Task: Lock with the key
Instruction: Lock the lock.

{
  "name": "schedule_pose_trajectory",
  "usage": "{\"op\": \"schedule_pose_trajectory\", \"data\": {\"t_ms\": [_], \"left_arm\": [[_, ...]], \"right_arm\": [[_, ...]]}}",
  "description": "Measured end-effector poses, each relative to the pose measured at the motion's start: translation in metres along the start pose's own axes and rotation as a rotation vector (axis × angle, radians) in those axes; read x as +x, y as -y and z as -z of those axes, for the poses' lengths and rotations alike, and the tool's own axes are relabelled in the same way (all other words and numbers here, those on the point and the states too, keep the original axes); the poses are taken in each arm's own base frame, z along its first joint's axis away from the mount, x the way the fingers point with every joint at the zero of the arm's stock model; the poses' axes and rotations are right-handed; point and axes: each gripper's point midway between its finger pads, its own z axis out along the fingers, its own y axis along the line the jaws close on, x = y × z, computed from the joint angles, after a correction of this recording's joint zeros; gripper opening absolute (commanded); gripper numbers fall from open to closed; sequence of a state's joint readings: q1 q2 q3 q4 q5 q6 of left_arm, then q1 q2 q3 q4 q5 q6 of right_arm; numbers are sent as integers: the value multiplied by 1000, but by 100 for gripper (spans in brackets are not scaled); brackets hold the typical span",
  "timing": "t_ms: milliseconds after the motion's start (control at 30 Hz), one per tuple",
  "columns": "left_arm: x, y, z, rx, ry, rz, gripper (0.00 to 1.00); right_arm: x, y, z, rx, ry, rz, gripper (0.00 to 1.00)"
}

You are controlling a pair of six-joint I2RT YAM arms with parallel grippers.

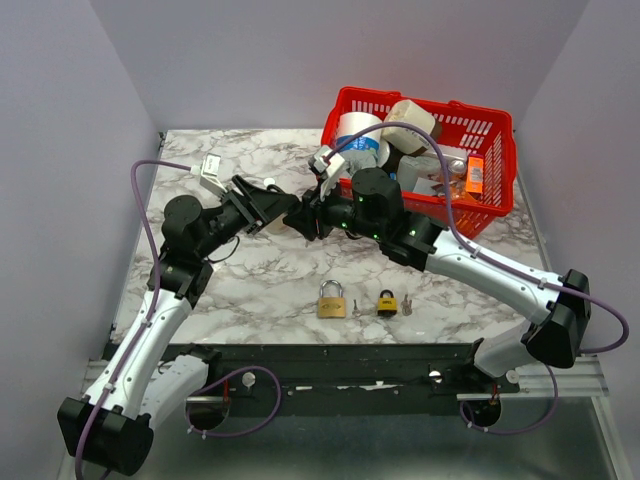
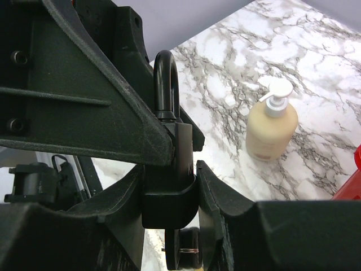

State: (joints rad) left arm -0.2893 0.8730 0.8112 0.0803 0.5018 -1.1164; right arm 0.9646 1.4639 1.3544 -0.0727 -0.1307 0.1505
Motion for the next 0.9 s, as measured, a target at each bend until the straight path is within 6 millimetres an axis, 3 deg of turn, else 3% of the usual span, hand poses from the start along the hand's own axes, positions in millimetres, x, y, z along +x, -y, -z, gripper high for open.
{"op": "schedule_pose_trajectory", "data": {"t_ms": [300, 400, 467, 500, 533, 567, 633, 767, 900], "left_arm": [[3, -5, -1, -4, -2, 18, 63], [4, -7, -1, -5, -4, 20, 51], [4, -8, -1, -5, -6, 16, 33], [4, -8, -1, -5, -6, 17, 24], [4, -8, -1, -5, -6, 15, 9], [4, -8, 0, -4, -6, 13, 2], [4, -8, 0, -3, -4, 9, 0], [4, -11, 3, -4, -20, 0, 0], [6, -14, 6, -5, -45, 0, 0]], "right_arm": [[4, 3, -6, 23, -2, 1, 1], [6, 4, -7, 26, -7, 1, 1], [7, 4, -8, 26, -9, 1, 2], [7, 4, -8, 26, -9, 1, 8], [7, 3, -8, 25, -9, 1, 27], [7, 3, -8, 25, -9, 1, 35], [7, 3, -8, 22, -10, 1, 51], [2, 0, -7, 10, 10, 3, 67], [-9, -5, 6, -10, 47, 12, 65]]}}
